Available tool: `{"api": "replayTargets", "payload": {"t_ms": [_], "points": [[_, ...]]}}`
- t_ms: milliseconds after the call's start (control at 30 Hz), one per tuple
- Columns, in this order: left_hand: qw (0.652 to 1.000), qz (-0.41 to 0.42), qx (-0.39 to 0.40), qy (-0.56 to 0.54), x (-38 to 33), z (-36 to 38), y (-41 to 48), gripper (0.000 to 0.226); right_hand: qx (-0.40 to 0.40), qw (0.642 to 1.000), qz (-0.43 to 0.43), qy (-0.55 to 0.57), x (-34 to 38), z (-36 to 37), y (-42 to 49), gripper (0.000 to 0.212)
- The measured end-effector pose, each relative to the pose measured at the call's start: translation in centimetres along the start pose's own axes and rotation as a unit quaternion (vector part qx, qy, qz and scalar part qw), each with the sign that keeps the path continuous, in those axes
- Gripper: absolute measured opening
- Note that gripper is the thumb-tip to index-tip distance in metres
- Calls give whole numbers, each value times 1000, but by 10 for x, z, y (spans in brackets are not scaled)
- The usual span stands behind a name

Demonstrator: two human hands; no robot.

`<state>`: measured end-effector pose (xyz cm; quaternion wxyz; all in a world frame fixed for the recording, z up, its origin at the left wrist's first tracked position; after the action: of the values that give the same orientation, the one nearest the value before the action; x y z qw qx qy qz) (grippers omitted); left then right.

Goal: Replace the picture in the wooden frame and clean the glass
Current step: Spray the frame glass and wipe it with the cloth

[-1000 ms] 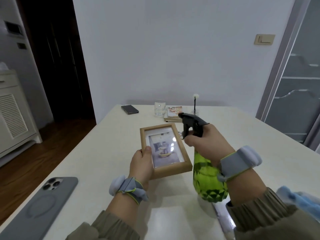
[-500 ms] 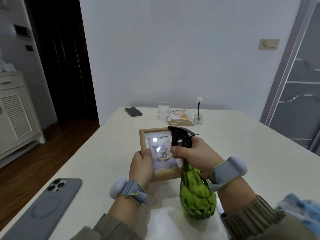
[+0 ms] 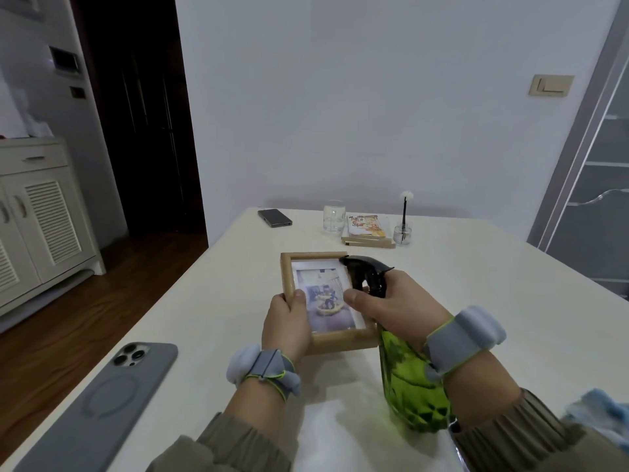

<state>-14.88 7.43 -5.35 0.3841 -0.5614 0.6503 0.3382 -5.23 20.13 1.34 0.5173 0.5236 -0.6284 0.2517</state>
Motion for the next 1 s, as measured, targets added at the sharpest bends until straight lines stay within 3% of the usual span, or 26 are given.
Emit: {"api": "replayTargets", "payload": {"t_ms": [133, 267, 400, 733, 900, 1000], "points": [[1000, 1, -6, 0, 1, 0, 1, 43, 62, 995, 3, -77, -1, 16, -4, 41], [1000, 5, -5, 0, 2, 1, 0, 42, 72, 995, 19, -61, 0, 17, -5, 31], [1000, 3, -4, 2, 1, 2, -1, 45, 76, 997, 31, -13, 0, 15, -4, 38], [1000, -1, -9, 16, -1, 0, -1, 48, 28, 997, 0, -73, -5, 9, 1, 52], [1000, -2, -12, 17, 0, -2, 0, 49, -38, 995, -17, -91, -10, 5, 6, 41], [1000, 0, -12, 22, -1, -2, 0, 49, -48, 996, -1, -70, -12, 0, 9, 47]]}}
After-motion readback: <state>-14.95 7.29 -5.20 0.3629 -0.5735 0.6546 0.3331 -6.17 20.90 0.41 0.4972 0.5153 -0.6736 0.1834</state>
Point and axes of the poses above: each hand's wrist, its own y-axis towards the middle knuckle, its own z-axis out of the palm, x = y × z, the point moved 2 cm from there along y, towards the middle knuckle, and after that the axes turned 15 degrees about y, right-handed, at the moved point
